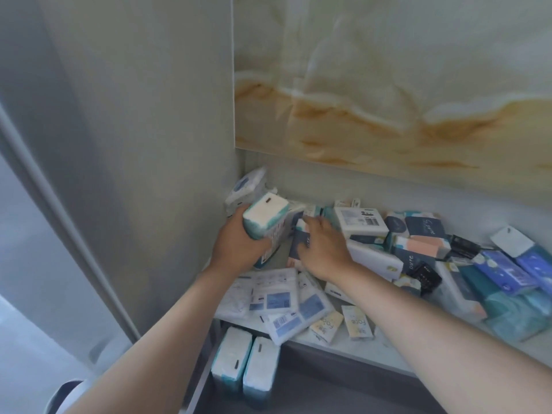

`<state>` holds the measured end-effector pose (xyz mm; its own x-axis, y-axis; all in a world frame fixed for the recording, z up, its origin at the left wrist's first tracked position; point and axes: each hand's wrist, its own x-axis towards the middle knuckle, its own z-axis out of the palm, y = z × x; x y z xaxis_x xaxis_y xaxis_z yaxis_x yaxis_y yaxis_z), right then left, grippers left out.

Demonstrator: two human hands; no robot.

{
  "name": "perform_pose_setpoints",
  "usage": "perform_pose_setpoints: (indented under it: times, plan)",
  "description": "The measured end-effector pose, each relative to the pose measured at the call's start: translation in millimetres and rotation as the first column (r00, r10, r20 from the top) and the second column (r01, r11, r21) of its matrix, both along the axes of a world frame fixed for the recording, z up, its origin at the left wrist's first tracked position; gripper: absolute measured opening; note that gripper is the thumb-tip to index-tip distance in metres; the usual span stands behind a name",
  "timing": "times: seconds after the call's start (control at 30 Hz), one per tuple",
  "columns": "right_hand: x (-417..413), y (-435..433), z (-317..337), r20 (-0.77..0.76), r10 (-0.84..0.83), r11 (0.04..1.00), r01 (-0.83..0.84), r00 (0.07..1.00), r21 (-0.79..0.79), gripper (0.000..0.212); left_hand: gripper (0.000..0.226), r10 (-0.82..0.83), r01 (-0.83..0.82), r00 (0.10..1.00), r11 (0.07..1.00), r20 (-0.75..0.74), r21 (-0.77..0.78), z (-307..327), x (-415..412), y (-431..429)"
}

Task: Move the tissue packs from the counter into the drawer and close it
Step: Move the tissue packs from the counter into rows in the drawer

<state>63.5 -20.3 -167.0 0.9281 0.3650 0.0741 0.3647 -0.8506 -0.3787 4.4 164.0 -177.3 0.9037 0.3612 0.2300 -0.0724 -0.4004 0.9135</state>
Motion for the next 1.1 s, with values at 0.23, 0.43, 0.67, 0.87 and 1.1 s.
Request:
perform_pose_setpoints:
  times: [0.23, 0.43, 0.67, 0.87, 1.1]
  plan:
    - [26.0, 7.9, 20.7, 0.08, 0.018, 0.995, -0.01, 0.997, -0.1, 0.031, 0.051, 0.158, -0.139, 0.983, 0.972, 0.09, -0.189, 34.6, 13.3, 1.9]
    - [95.6, 18.2, 29.8, -0.068, -0.038, 0.983, 0.025, 0.997, -0.183, 0.057, 0.051, 0.209, -0.202, 0.976, 0.974, 0.062, -0.103, 47.1, 36.1, 2.3]
    - [157.2, 39.0, -1.7, -0.241, -0.05, 0.891, -0.066, 0.969, -0.45, 0.054, 0.04, 0.189, -0.207, 0.972, 0.969, -0.137, -0.132, 25.2, 56.1, 17.3]
    - [174.0, 38.6, -7.5, -0.11, -0.012, 0.815, -0.054, 0.994, -0.578, 0.051, 0.036, 0.144, -0.16, 0.974, 0.984, -0.174, -0.084, 21.2, 59.8, 20.5]
    - [148.4, 30.3, 12.4, 0.039, 0.039, 0.87, -0.014, 0.998, -0.492, 0.061, 0.05, 0.159, -0.16, 0.966, 0.987, -0.203, 0.011, 21.9, 49.2, 12.3]
